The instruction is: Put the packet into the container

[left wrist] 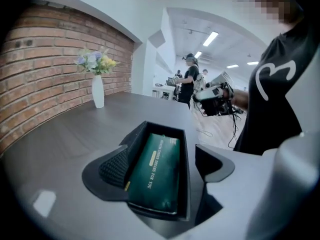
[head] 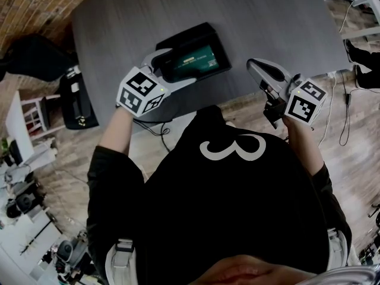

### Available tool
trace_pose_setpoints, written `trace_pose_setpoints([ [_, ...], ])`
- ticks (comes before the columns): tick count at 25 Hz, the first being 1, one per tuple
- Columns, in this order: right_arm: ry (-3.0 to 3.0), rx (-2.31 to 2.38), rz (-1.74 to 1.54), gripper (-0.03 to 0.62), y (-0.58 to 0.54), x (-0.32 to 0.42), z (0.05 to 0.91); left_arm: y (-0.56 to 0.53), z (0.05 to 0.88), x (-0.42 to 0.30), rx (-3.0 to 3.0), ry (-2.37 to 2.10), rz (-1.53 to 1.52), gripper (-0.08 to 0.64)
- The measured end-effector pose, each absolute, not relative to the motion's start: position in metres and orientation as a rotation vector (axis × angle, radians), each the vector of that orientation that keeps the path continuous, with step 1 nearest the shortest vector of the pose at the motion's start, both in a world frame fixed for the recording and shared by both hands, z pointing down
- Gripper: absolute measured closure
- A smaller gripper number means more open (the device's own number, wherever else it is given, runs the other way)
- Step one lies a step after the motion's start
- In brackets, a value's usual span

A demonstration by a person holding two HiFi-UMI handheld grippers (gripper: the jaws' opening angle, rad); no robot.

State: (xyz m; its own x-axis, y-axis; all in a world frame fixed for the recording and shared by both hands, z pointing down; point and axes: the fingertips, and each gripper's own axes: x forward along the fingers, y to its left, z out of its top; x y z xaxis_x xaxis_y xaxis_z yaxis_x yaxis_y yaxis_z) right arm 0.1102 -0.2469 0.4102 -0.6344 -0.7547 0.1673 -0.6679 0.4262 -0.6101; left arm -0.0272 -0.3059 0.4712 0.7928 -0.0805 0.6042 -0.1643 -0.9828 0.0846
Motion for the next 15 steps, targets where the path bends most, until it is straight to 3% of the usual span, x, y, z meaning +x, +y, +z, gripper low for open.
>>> trace_pose_setpoints([
  [4, 2.556, -1.238, -0.925, 0.591, -0.244, 0.109, 0.396, -0.317, 0.440, -0.030, 2.817, -0.398, 0.765, 0.247],
  [10, 2.672, -1.214, -0.766, 0.591, -0.235, 0.098, 0.370, -0.311, 0.386, -0.037, 2.770, -0.652, 0.514, 0.402],
  [15, 2.764, -1.162, -0.638, 0.591, -0.226, 0.085, 0.348, -0.277, 0.351, -0.033, 2.784, -0.695, 0.372, 0.486],
])
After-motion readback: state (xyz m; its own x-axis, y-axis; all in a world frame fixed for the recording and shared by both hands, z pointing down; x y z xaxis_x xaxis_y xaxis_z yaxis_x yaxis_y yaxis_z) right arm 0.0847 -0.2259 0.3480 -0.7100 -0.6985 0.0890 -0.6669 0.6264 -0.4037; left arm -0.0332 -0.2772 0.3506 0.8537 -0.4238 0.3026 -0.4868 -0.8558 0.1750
